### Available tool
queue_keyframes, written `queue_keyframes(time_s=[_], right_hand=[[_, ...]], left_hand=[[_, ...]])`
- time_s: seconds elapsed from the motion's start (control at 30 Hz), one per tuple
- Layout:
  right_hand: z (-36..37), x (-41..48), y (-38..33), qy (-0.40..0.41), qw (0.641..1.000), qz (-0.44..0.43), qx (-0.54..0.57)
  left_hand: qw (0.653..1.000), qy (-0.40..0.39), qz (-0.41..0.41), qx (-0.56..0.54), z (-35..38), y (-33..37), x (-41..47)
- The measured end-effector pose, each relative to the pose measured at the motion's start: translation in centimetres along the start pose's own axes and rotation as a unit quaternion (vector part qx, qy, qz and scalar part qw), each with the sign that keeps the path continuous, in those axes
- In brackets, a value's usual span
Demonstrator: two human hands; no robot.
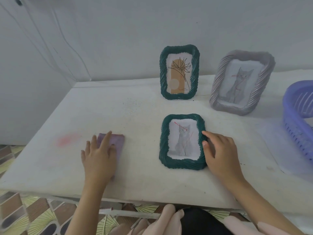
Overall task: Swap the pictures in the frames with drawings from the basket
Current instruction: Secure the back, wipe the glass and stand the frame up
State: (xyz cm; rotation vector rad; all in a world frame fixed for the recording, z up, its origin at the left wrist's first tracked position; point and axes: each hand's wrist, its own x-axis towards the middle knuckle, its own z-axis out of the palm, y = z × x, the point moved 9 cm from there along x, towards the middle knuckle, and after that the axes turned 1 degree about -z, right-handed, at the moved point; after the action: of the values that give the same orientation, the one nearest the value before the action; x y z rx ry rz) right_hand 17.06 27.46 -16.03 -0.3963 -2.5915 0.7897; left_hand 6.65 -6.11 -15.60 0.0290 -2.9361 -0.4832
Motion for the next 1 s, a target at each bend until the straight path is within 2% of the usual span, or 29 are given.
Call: queue_keyframes(time_s=[0.1,0.17,0.23,0.3,0.47,0.57,0.63,0.77,0.9,0.97,1.0], right_hand=[[0.0,0.0,-0.1,0.002,1.0,-0.006,-0.007],[0.1,0.0,-0.1,0.001,1.0,-0.007,-0.007],[0.0,-0.1,0.0,0.0,1.0,-0.011,-0.007],[0.0,-0.2,0.0,-0.005,1.0,-0.012,-0.009],[0.0,-0.5,-0.1,-0.026,1.0,-0.01,0.007],[-0.5,-0.9,-0.5,-0.026,0.999,-0.01,0.028],[-1.1,-1.2,-1.6,-0.016,0.998,-0.023,0.056],[-2.0,-1.5,-4.9,-0.039,0.979,-0.052,0.192],[-1.7,-1.1,-7.3,-0.089,0.93,-0.043,0.354],[-1.7,-0.5,-7.0,-0.073,0.914,-0.016,0.398],[-1.8,-0.2,-6.4,-0.056,0.918,0.0,0.394]], left_hand=[[0.998,-0.023,-0.021,-0.045,0.2,-0.9,-0.4],[0.991,-0.042,-0.051,-0.118,-0.3,-1.0,0.0],[0.958,-0.088,-0.118,-0.247,-0.4,-1.1,0.4],[0.932,-0.114,-0.146,-0.311,-0.8,-0.6,0.6],[0.908,-0.154,-0.106,-0.375,-1.5,2.0,0.6],[0.847,-0.189,-0.088,-0.489,-1.6,4.6,0.4],[0.819,-0.2,-0.062,-0.534,-1.8,6.8,0.3],[0.776,-0.237,-0.028,-0.584,-1.1,11.8,-0.6],[0.753,-0.258,0.005,-0.605,0.5,16.0,-2.2],[0.741,-0.263,0.017,-0.618,1.3,17.2,-2.9],[0.743,-0.259,0.028,-0.616,1.5,17.5,-3.1]])
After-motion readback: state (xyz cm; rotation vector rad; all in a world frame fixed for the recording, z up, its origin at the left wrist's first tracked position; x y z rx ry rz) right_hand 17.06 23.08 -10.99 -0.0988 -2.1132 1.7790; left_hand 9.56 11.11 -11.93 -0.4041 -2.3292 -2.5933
